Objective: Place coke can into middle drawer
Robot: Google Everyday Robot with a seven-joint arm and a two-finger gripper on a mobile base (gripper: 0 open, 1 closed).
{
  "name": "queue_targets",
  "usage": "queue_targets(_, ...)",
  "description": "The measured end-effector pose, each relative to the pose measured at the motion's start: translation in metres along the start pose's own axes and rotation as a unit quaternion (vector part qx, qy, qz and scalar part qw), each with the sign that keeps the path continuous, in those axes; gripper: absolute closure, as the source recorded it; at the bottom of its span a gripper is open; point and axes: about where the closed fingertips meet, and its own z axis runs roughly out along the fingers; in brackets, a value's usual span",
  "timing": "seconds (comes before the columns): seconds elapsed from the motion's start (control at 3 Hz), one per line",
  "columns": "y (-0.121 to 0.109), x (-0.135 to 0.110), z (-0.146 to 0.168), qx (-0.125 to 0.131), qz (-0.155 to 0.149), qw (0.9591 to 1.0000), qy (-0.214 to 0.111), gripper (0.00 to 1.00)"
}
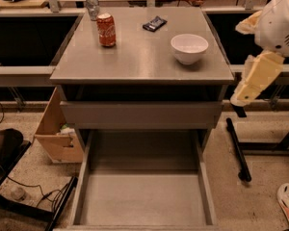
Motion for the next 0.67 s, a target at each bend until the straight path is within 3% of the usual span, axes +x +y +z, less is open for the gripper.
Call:
queue_targets(0.33, -0.034, -0.029, 0.030, 0.028, 0.016, 0.9953, -0.092, 0.00)
queue_targets(0.67, -0.044, -0.063, 0.064, 0.050, 0.013, 0.9856, -0.161, 0.00)
